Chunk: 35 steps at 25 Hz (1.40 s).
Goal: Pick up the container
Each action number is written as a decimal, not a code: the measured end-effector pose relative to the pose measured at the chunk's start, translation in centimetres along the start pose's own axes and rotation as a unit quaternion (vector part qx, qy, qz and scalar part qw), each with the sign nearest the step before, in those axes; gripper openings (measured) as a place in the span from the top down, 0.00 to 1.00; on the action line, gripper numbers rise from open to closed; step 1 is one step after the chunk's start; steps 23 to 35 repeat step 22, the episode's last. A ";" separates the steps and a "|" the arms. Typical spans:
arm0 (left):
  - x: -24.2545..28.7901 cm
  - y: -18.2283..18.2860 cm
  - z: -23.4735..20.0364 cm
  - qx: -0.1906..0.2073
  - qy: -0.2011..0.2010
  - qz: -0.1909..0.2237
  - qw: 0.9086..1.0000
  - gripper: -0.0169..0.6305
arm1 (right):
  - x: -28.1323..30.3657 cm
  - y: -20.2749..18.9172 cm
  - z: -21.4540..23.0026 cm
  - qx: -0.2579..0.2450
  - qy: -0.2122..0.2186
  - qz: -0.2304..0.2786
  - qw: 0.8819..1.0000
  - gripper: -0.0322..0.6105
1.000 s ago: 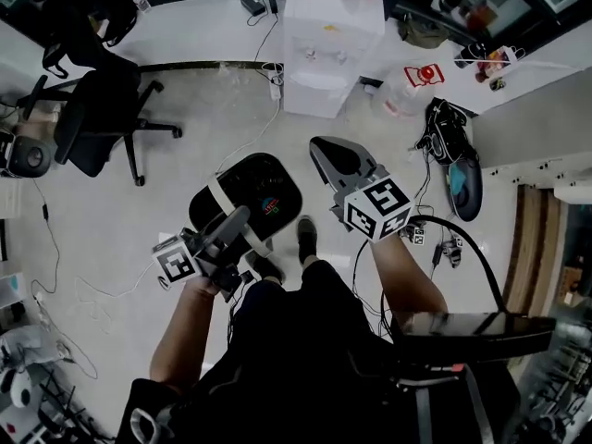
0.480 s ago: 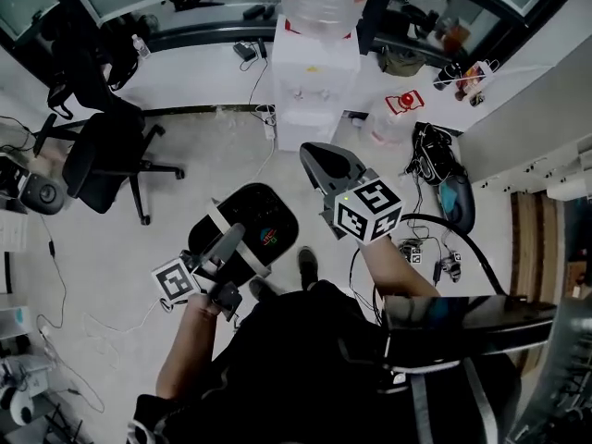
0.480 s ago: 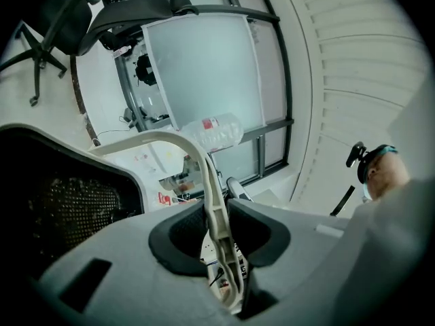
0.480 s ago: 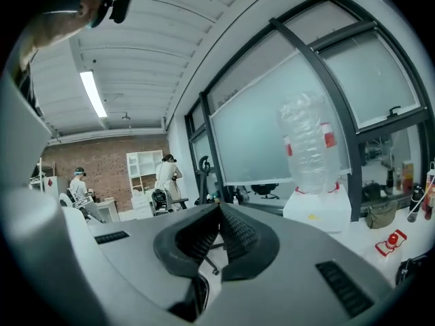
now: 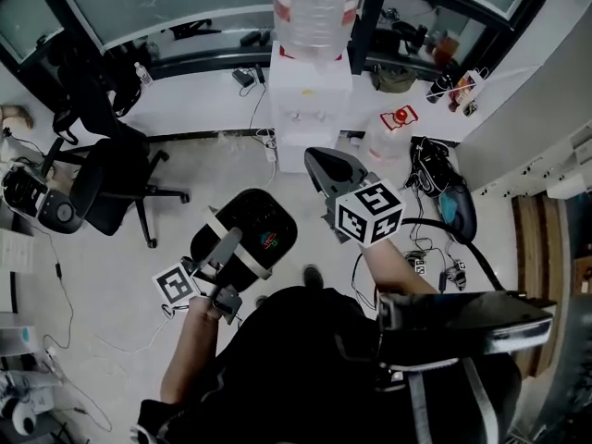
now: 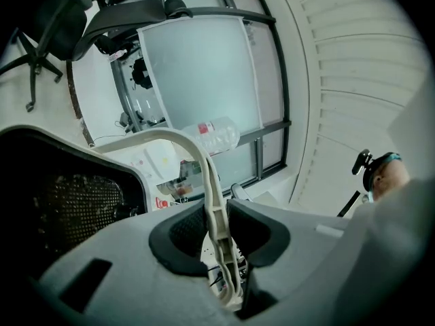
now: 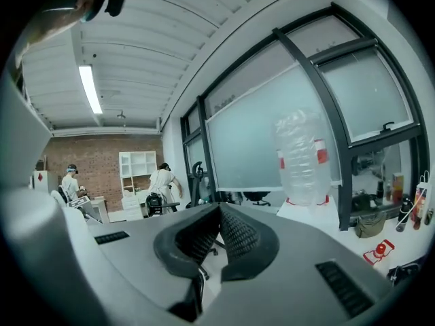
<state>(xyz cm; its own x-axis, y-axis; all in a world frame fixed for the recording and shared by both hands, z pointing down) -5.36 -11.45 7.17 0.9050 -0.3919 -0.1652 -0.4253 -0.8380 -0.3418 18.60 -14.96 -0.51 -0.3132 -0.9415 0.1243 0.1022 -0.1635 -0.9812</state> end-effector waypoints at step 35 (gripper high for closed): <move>0.4 -1.6 0.4 -0.007 -0.003 0.000 1.000 0.84 | -2.3 0.1 0.5 -0.006 -0.008 0.018 1.000 0.94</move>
Point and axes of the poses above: the fingertips, and each gripper's own axes: x forward along the fingers, z to its right, y out of its top, the point moved 5 cm from there along -x, backward along the fingers, and after that the axes turned 5 degrees about -y, right-handed, at the moved point
